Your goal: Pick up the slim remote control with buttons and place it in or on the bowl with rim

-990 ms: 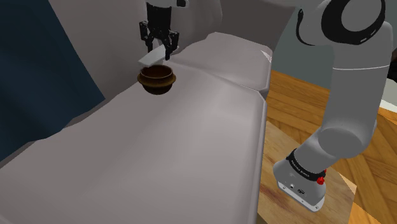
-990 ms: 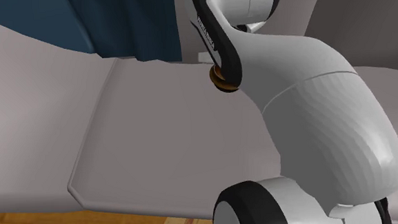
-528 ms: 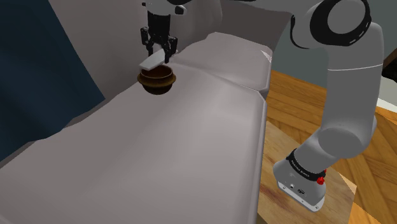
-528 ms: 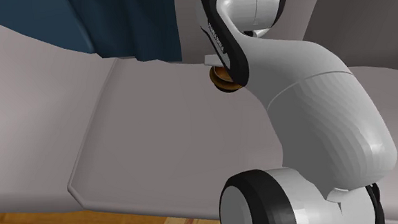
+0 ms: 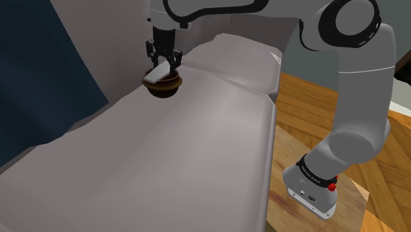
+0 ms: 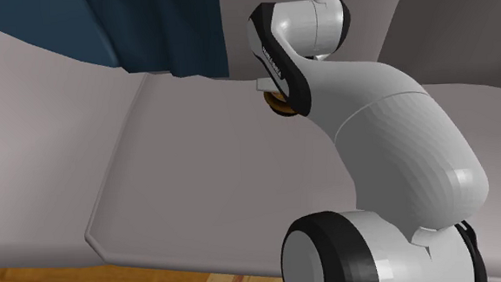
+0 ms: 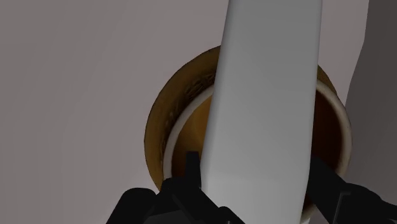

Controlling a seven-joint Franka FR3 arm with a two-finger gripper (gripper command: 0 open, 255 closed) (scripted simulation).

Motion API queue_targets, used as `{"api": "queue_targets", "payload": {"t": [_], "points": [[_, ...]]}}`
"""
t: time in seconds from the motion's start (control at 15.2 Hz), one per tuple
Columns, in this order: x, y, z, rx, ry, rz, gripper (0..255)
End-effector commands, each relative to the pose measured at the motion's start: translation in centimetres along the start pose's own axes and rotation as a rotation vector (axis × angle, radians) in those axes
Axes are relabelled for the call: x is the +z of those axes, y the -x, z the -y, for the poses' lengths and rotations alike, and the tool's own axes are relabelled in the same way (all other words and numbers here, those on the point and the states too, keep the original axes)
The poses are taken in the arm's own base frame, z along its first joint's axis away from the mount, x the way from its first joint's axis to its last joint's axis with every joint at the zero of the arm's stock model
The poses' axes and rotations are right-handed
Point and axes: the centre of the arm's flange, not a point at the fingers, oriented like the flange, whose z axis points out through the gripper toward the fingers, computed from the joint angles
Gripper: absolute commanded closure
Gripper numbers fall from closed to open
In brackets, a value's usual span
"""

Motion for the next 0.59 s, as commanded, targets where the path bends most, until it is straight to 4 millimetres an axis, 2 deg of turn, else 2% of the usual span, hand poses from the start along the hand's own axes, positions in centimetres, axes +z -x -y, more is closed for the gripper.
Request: {"api": "queue_targets", "payload": {"t": [0.0, 0.4, 0.46, 0.53], "points": [[0.46, 0.03, -0.04, 0.000, -0.001, 0.000, 255], [0.46, 0.03, -0.03, 0.000, -0.001, 0.000, 255], [0.46, 0.02, -0.03, 0.000, -0.001, 0.000, 0], [0.47, 0.02, -0.03, 0.000, -0.001, 0.000, 0]]}}
